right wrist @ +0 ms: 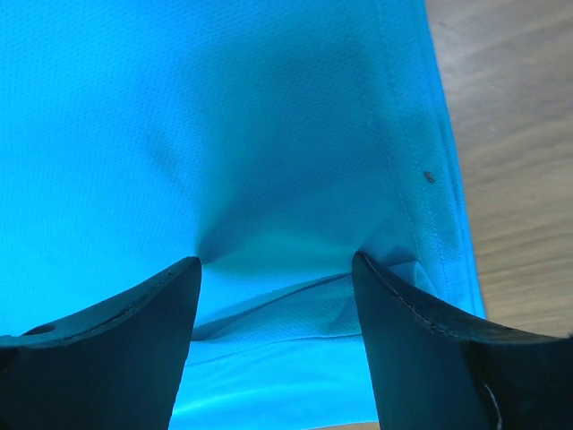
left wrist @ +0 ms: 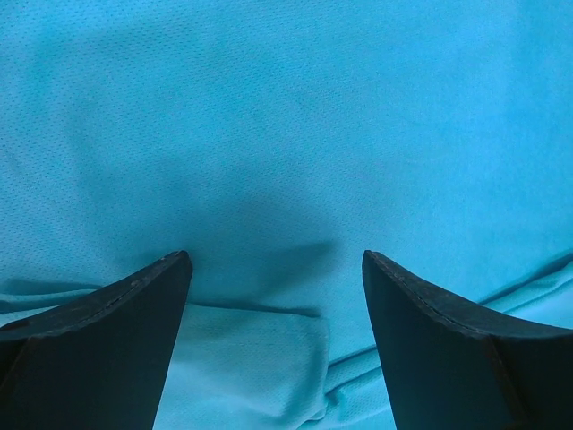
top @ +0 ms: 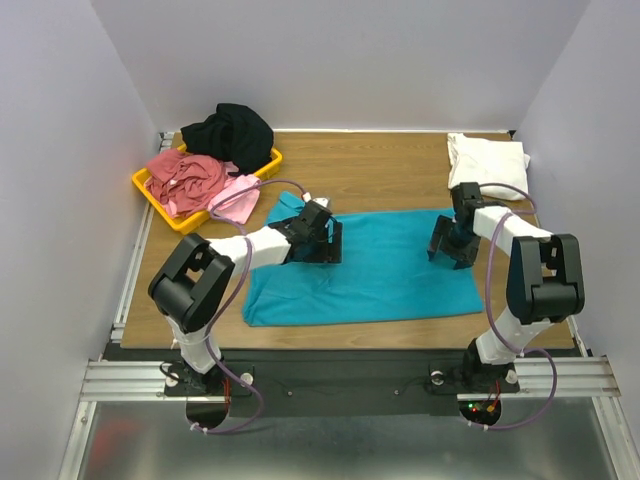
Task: Fold and stack the t-shirts
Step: Fold the tshirt
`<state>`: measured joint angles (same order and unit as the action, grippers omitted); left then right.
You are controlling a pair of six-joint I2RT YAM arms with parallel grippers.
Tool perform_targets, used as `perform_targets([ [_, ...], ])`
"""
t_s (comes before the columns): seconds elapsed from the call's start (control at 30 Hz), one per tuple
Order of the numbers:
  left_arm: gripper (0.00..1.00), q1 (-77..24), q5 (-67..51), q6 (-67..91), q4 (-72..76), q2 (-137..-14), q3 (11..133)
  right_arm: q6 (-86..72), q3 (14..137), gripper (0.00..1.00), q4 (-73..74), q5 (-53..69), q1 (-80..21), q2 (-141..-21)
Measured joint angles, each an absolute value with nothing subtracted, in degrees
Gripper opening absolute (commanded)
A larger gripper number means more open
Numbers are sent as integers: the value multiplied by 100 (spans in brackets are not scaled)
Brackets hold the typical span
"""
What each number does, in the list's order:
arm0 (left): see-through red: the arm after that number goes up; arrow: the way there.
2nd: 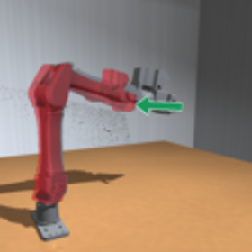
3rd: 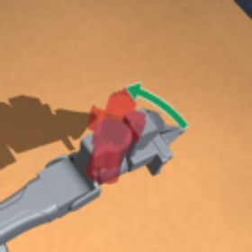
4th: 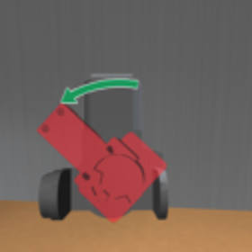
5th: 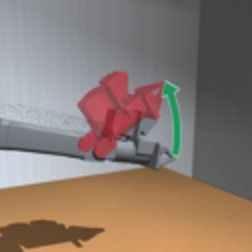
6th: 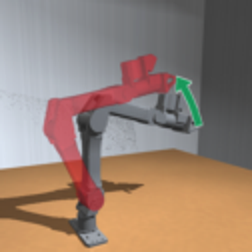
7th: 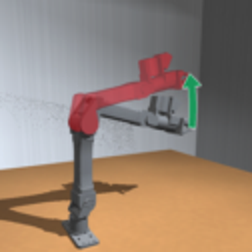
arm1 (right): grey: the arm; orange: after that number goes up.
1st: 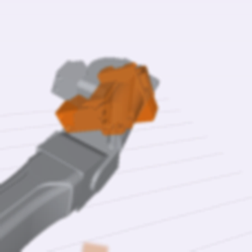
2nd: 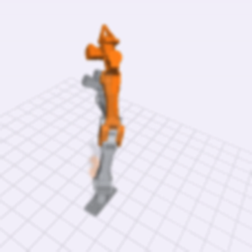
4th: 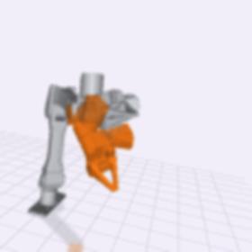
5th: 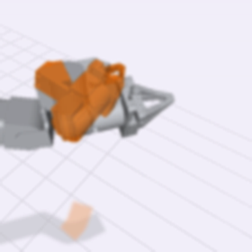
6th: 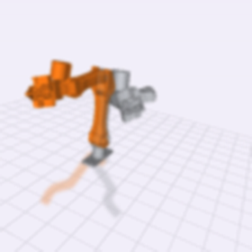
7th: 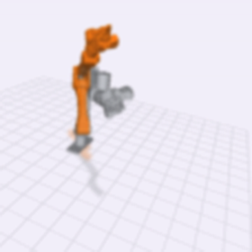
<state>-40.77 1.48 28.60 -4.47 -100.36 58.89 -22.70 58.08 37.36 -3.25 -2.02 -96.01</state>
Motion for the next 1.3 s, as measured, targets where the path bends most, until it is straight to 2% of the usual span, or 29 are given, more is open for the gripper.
perform_targets([
  [0.2,95,-4077,115,3024,-1343,-9795,6036,-2268,5841,75,4058,-344,-130,-9524],
  [0.33,95,-3951,301,3002,-1962,-9795,6969,-2268,6414,75,4418,-242,-115,-9452],
  [0.47,95,-3361,440,2985,-1929,-9795,7911,-2268,7365,75,4447,-40,-115,-9445],
  [0.7,88,-2366,722,2838,-1955,-10586,8788,-2268,8243,75,4456,235,-115,-9502],
  [0.93,79,-2300,720,2637,-2189,-11662,9004,-2300,8368,75,4458,344,-110,-9802],
  [1.3,73,-2060,690,2510,-2213,-11795,9194,-2338,8361,75,4469,412,-73,-9968],
])
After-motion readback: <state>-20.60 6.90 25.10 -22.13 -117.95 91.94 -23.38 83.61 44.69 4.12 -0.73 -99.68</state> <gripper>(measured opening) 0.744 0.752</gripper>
